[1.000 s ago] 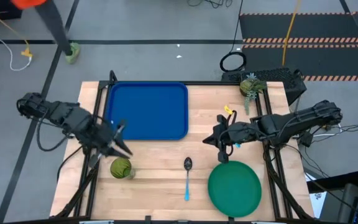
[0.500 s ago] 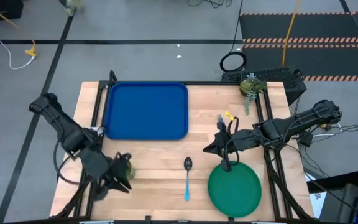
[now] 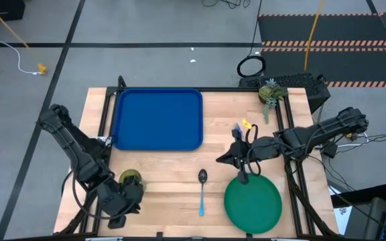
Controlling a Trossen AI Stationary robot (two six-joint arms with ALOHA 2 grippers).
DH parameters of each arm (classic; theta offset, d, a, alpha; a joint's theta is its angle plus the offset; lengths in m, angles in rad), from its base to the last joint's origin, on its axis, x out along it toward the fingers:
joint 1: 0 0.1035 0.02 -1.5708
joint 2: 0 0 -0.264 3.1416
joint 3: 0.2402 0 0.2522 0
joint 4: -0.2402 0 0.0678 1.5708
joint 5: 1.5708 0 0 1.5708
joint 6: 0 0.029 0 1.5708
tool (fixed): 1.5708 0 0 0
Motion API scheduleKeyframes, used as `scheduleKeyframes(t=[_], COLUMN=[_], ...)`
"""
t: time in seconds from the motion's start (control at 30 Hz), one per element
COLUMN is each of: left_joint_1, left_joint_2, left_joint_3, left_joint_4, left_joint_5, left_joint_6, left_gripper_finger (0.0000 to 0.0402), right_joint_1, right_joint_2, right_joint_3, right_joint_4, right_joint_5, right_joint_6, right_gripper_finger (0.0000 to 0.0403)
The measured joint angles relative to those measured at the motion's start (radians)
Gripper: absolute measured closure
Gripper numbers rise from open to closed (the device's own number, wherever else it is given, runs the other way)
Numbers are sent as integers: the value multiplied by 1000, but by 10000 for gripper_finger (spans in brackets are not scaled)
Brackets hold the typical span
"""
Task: Pick and place plate/cup/fork/spoon on tray
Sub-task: Put the green glass on the blue tray
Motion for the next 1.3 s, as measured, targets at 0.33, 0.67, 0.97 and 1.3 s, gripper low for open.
scheduleKeyframes(t=[0.33, 0.67, 0.97, 1.3], left_joint_1=[7, 7, 7, -4], left_joint_2=[0, 0, 0, 40], left_joint_3=[0, 0, 0, -22], left_joint_4=[-228, -321, -375, -374], left_joint_5=[-76, -116, -152, -153], left_joint_6=[-112, -144, -149, -161], left_gripper_finger=[337, 318, 252, 229], right_joint_1=[-6, -5, -4, 8], right_joint_2=[0, 0, 0, 0], right_joint_3=[0, 0, 0, 0], right_joint_4=[-1, -26, -30, -48], right_joint_5=[-3, -4, -7, -8], right_joint_6=[0, 5, 8, 8], right_gripper_finger=[403, 403, 403, 403])
